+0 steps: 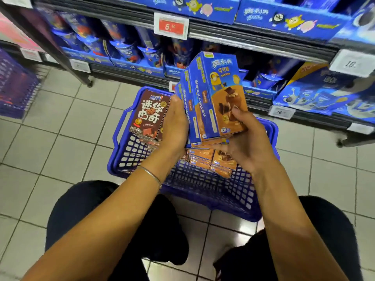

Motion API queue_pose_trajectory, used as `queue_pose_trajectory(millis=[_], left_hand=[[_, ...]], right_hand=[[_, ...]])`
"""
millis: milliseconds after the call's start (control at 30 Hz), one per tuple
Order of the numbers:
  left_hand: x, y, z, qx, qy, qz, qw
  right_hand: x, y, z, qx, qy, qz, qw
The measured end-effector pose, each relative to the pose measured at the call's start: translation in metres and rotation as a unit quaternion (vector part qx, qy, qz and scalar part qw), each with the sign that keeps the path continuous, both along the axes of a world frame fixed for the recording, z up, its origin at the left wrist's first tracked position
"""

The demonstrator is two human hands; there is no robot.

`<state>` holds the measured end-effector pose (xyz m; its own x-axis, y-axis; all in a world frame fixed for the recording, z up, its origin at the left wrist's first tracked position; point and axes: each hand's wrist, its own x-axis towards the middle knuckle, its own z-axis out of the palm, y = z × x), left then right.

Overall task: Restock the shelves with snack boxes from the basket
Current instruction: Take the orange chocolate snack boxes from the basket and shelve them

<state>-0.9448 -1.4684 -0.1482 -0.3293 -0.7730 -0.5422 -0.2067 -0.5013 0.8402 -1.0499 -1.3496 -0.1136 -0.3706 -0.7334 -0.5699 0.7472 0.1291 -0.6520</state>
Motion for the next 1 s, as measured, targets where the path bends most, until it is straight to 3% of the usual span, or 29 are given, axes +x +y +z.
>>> queue_pose_trajectory(millis=[133, 400, 567, 700, 867, 1000], left_hand=[[0.009, 0.004, 0.09, 0.009, -0.048, 0.039, 0.998], [0.021, 0.014, 0.343, 0.082, -0.031, 0.109, 0.99], [0.023, 0.033, 0.493, 0.075, -0.011, 0.124, 0.989], [0.022, 0.051, 0.576, 0.007, 0.021, 0.068, 0.997], [0.031, 0.086, 0.64, -0.146, 0.067, -0.054, 0.986], [0.039, 0.097, 0.666, -0.138, 0.153, -0.105, 0.973]], right_hand=[[0.002, 0.005, 0.087, 0.012, -0.009, 0.007, 1.0], [0.015, 0.016, 0.331, 0.004, 0.02, 0.027, 0.999], [0.03, 0.029, 0.473, -0.058, 0.028, -0.006, 0.998], [0.037, 0.048, 0.549, -0.072, 0.061, -0.032, 0.995], [0.033, 0.071, 0.621, -0.092, 0.108, -0.051, 0.989], [0.031, 0.086, 0.658, -0.12, 0.153, -0.029, 0.98]])
